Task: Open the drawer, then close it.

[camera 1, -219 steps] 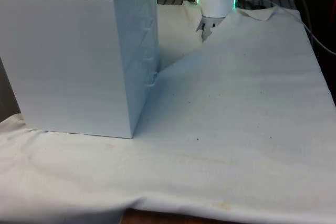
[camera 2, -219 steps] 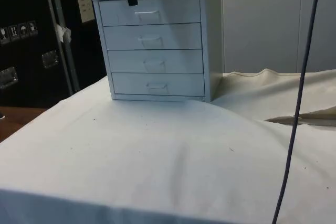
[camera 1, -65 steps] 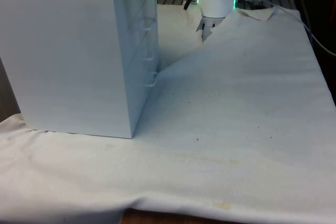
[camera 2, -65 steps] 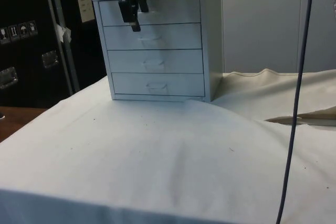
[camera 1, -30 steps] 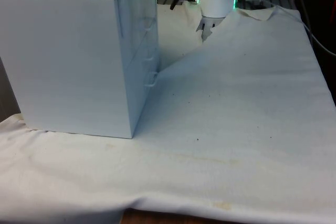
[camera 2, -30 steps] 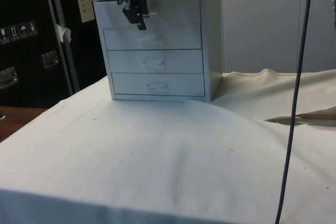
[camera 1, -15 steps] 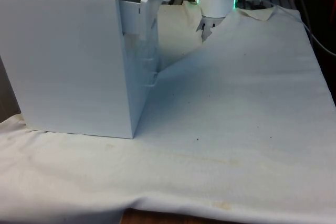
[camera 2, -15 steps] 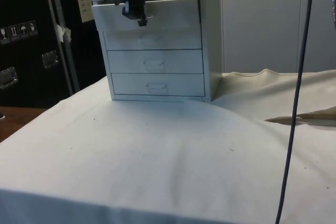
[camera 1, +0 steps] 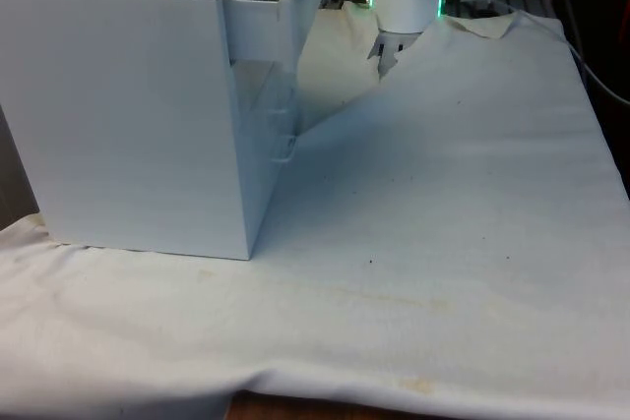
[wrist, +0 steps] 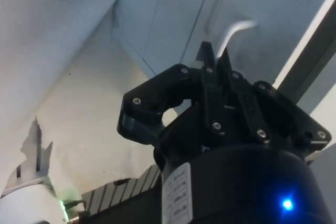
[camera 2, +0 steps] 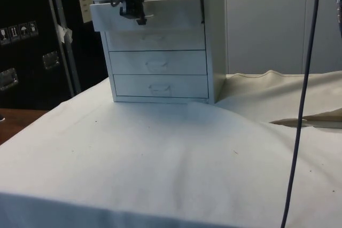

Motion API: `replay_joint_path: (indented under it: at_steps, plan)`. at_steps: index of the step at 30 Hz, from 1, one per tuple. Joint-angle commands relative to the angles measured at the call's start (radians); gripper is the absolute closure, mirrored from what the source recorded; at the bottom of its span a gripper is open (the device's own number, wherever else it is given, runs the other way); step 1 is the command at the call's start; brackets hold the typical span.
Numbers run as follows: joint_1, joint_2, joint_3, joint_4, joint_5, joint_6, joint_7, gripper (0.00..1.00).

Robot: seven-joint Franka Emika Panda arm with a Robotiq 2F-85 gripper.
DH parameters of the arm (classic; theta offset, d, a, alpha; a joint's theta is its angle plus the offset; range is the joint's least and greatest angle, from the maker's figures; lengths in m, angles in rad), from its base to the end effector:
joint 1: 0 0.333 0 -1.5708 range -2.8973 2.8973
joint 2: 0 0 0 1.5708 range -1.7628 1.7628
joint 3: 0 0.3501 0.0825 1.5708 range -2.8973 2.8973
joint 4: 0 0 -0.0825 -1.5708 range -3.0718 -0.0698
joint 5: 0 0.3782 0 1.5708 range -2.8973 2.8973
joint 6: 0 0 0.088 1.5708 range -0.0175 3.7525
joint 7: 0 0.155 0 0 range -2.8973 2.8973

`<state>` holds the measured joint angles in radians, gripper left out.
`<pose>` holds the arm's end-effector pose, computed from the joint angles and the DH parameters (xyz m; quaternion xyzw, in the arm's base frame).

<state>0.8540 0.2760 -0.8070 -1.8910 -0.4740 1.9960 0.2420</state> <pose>0.5988 0.0049 0.4029 0.9509 0.0181 -0.0059 0.3090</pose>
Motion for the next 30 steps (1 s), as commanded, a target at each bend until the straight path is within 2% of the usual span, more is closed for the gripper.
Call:
replay_joint_path:
  at_steps: [1,5,6,7,9,13,14,15,22,23,24,29,30]
  plan:
    - [0.008,0.002,0.002,0.008,-0.009,-0.015,0.007,1.0]
    - [0.008,0.004,0.016,0.017,-0.018,-0.034,0.023,1.0]
    - [0.001,0.002,0.019,0.011,-0.012,-0.022,0.019,1.0]
    - [0.008,0.004,0.02,0.019,-0.021,-0.038,0.026,1.0]
    - [0.009,0.005,0.029,0.024,-0.027,-0.048,0.035,1.0]
    - [0.008,0.009,0.05,0.033,-0.036,-0.067,0.057,1.0]
    - [0.001,0.005,0.049,0.026,-0.03,-0.053,0.05,1.0]
    - [0.008,0.01,0.054,0.035,-0.037,-0.069,0.061,1.0]
    - [0.007,0.028,0.091,0.055,-0.038,-0.094,0.097,1.0]
    - [0.002,0.022,0.091,0.046,-0.036,-0.081,0.094,1.0]
    - [0.007,0.031,0.096,0.058,-0.038,-0.098,0.102,1.0]
    - [0.008,0.043,0.119,0.073,-0.038,-0.117,0.128,1.0]
    - [0.002,0.042,0.124,0.07,-0.036,-0.108,0.13,1.0]
